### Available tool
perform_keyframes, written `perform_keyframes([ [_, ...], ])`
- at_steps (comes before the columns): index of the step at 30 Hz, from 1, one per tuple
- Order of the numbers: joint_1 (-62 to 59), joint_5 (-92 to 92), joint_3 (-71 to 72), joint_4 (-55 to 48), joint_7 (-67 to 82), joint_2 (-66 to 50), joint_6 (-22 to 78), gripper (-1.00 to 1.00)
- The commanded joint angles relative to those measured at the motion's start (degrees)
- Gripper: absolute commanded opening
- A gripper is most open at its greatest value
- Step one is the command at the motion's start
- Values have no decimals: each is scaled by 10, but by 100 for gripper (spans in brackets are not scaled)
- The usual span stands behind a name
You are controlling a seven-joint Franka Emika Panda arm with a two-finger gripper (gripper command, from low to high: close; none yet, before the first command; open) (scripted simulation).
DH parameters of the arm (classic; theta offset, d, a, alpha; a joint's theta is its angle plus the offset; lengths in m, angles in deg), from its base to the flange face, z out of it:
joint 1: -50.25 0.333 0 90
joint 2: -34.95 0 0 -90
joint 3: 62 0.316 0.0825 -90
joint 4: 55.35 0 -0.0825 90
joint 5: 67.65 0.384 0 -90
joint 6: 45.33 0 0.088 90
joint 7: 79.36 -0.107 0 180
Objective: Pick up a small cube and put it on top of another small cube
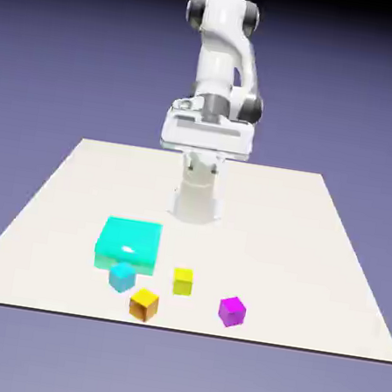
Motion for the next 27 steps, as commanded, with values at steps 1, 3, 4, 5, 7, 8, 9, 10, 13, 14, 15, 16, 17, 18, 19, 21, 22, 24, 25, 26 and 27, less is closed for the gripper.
perform_keyframes([
  [1,-3,3,-2,-15,-5,-21,16,0],
  [3,-8,9,-5,-44,-15,-62,47,0],
  [4,-11,12,-6,-59,-20,-83,63,0],
  [5,-14,15,-8,-74,-26,-104,78,0],
  [7,-19,21,-11,-104,-36,-145,109,0],
  [8,-22,24,-12,-118,-41,-166,125,0],
  [9,-24,27,-14,-133,-46,-187,141,0],
  [10,-27,30,-16,-148,-51,-208,156,0],
  [13,-35,39,-20,-192,-66,-270,203,0],
  [14,-38,42,-22,-207,-71,-291,219,0],
  [15,-41,45,-23,-222,-76,-311,234,0],
  [16,-44,49,-25,-237,-82,-332,250,0],
  [17,-46,52,-26,-252,-87,-353,266,0],
  [18,-49,55,-28,-266,-92,-374,281,0],
  [19,-52,58,-30,-281,-97,-395,297,0],
  [21,-57,64,-33,-311,-107,-436,328,0],
  [22,-60,67,-34,-326,-112,-457,344,0],
  [24,-65,73,-37,-355,-122,-498,375,0],
  [25,-68,76,-39,-370,-127,-519,391,0],
  [26,-71,79,-40,-385,-133,-540,406,0],
  [27,-73,81,-42,-396,-136,-555,418,0],
])
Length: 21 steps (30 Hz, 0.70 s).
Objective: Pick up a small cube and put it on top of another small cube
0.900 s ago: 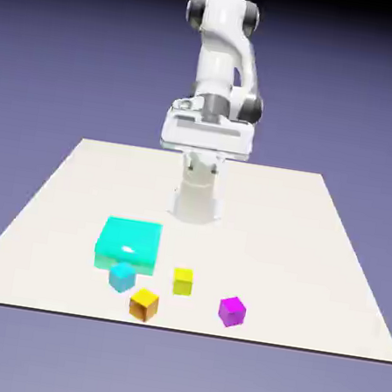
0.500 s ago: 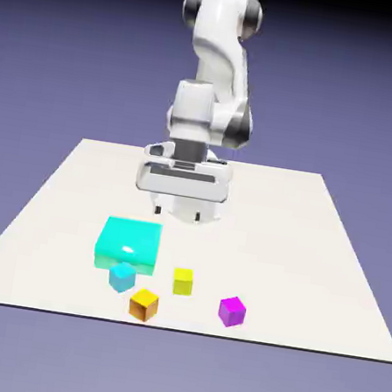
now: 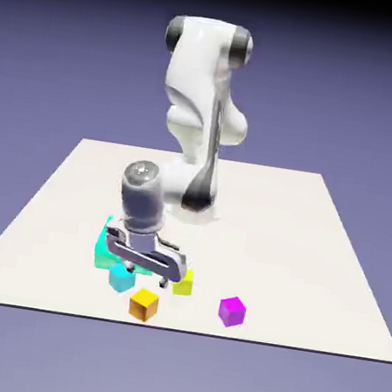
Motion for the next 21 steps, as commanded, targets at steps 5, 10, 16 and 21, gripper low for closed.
perform_keyframes([
  [5,-3,15,11,11,11,-73,-84,0],
  [10,0,2,2,2,2,-11,-13,-100],
  [16,57,-106,114,15,101,43,34,-100],
  [21,92,-172,185,24,165,70,55,-100],
])
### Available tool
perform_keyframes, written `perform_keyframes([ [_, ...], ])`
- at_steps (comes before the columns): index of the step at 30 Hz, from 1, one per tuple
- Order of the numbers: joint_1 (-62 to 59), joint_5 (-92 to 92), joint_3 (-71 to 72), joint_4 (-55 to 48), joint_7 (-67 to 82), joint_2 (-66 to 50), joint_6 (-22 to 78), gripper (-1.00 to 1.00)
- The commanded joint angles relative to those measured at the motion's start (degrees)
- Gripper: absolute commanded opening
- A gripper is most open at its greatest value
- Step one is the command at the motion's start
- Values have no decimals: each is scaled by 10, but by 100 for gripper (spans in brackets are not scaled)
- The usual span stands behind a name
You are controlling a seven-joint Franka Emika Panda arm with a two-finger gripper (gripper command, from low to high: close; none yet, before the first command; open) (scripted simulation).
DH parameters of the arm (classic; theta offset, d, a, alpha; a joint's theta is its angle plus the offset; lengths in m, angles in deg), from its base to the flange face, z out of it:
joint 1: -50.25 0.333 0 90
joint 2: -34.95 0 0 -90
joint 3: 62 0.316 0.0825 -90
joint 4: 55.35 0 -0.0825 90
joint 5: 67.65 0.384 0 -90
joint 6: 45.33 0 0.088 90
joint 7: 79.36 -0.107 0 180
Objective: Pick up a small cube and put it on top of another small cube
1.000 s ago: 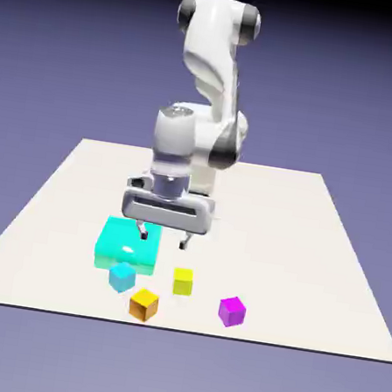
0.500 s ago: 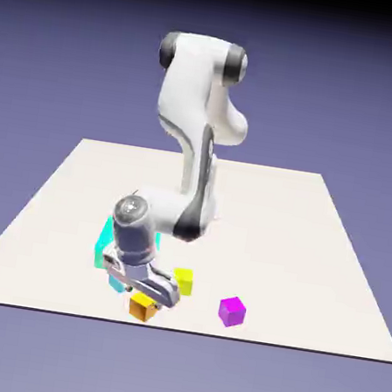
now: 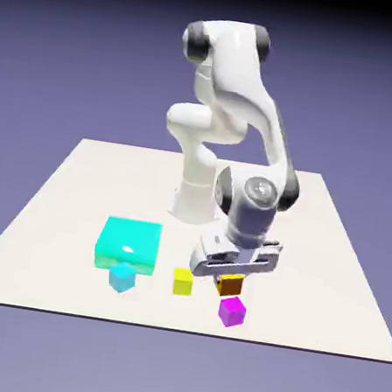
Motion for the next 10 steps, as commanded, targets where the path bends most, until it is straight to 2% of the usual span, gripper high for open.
perform_keyframes([
  [1,2,-10,-5,7,-6,-18,-25,-100],
  [4,8,-30,-17,27,-20,-66,-90,-100],
  [5,8,-30,-17,27,-20,-66,-90,100],
  [10,0,-2,0,0,-1,0,0,100],
])
